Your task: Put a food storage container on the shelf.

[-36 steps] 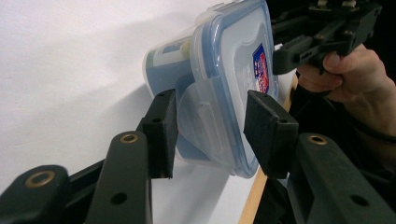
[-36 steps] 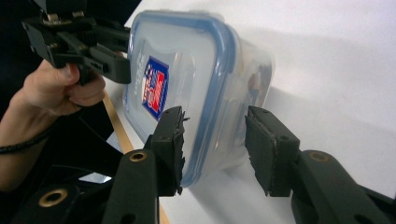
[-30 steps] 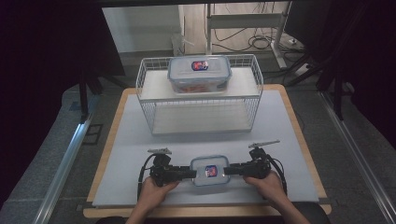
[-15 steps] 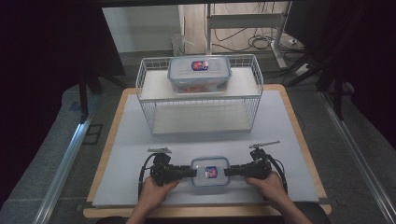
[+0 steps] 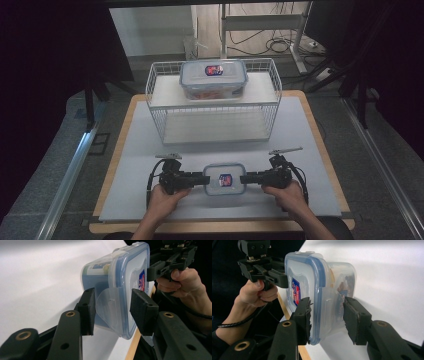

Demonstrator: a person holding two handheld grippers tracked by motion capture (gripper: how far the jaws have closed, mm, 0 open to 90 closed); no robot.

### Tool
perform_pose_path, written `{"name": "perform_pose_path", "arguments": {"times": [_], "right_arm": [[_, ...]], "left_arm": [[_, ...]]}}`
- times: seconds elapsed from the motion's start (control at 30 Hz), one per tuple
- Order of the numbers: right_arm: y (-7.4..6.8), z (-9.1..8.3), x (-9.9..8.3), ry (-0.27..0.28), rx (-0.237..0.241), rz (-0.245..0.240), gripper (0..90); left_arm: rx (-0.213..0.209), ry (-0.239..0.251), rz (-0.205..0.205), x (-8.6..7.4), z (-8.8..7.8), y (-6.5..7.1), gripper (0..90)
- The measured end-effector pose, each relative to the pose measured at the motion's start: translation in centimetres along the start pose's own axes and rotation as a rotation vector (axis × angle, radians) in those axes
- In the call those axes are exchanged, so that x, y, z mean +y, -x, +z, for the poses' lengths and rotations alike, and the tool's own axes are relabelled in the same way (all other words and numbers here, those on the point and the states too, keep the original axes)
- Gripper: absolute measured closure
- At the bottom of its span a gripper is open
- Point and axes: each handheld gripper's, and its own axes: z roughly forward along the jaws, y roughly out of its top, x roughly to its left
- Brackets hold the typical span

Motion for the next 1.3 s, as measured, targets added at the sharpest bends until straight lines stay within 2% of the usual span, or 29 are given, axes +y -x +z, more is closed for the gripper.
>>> {"name": "perform_pose_path", "arguments": {"times": [0.2, 0.57, 0.8, 1.3], "right_arm": [[-1.5, -0.6, 2.1, 0.024, -0.007, -0.048, 58.2], [-4.5, -2.4, 7.1, 0.088, -0.007, -0.141, 58.2], [-5.9, -3.4, 10.1, 0.119, -0.010, -0.188, 58.2], [-8.5, -4.9, 16.9, 0.177, -0.007, -0.239, 58.2]], "left_arm": [[0.011, 0.025, 0.042, 2.1, -1.5, 0.9, 56.9], [0.047, 0.071, 0.131, 7.3, -4.4, 3.2, 56.8], [0.051, 0.105, 0.159, 10.4, -5.9, 4.0, 56.9], [0.073, 0.174, 0.194, 17.5, -9.1, 5.4, 56.7]]}}
